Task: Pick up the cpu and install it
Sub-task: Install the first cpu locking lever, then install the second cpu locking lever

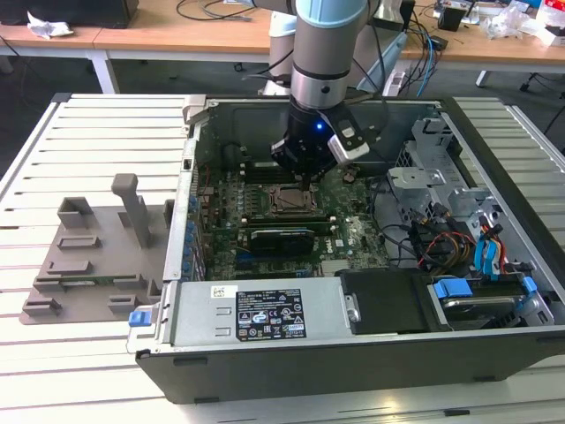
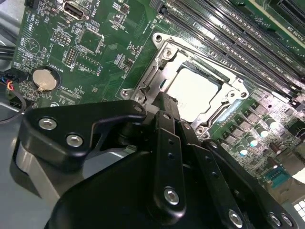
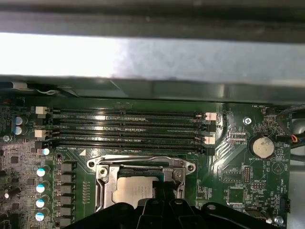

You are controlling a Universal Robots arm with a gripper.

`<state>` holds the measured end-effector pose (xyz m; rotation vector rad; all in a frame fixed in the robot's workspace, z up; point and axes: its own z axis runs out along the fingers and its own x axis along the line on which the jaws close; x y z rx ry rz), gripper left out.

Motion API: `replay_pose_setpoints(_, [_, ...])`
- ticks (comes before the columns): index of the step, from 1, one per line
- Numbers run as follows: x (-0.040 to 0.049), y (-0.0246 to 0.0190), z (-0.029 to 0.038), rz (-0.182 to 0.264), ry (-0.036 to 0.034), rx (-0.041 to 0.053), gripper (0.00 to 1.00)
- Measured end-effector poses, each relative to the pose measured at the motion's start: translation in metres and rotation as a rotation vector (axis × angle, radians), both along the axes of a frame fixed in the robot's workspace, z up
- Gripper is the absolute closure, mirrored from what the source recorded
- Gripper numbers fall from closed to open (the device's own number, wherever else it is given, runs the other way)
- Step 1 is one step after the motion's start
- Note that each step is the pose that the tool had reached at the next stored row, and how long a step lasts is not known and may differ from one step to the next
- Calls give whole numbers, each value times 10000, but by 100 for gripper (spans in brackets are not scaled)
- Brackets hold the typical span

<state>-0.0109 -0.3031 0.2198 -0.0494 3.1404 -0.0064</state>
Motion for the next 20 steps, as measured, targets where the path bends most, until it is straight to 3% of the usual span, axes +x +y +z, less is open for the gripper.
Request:
replay_pose_setpoints(6, [0,0,97,0,0,-1,89])
replay_pose_setpoints(12, [0,-14,102,3,2,-4,89])
replay_pose_setpoints(13, [0,-66,101,0,0,-1,89])
replay_pose_setpoints(14, [0,-159,100,-1,-1,1,89])
replay_pose_setpoints(18, [0,-348,100,-1,0,0,89])
replay_pose_setpoints(19, [0,-433,99,0,-1,13,89])
replay_pose_setpoints(20, [-6,-487,99,1,1,61,89])
